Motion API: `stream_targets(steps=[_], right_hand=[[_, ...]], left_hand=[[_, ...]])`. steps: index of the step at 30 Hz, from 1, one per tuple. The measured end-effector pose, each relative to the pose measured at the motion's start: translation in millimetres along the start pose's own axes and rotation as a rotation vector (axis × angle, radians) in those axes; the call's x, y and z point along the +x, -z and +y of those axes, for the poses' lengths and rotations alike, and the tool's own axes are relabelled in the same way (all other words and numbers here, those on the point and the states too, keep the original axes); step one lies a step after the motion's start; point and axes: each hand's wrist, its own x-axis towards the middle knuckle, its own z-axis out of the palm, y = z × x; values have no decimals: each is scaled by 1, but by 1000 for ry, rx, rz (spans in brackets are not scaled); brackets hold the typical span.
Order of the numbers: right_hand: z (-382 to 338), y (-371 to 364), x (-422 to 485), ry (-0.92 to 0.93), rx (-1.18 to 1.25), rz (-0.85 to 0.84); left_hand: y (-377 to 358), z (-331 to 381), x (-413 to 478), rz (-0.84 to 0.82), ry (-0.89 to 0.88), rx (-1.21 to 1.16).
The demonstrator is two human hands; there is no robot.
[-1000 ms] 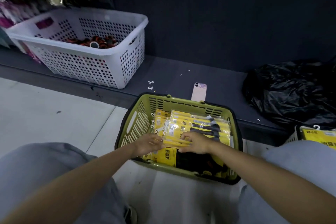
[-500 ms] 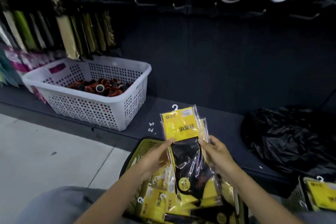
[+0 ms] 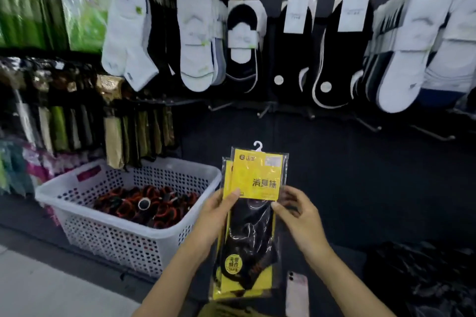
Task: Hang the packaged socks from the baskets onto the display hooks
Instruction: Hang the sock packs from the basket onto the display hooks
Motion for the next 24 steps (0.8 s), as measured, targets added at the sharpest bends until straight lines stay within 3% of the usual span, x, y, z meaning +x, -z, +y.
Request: stream_targets(steps=[3, 8, 13, 19, 24], right_hand=[[-15, -27, 21, 5, 114, -38], [-30, -66, 46, -40, 276, -47], [-34, -91, 66, -80, 231, -125], [-42, -105, 104, -72, 214, 19], [-45, -118, 137, -60, 112, 31]], left_hand=[[15, 16, 15, 133, -95, 22], [44, 31, 27, 240, -97, 55], [78, 29, 34, 340, -109, 53], [126, 31, 40, 566, -203, 73], [154, 25, 48, 674, -251, 72]])
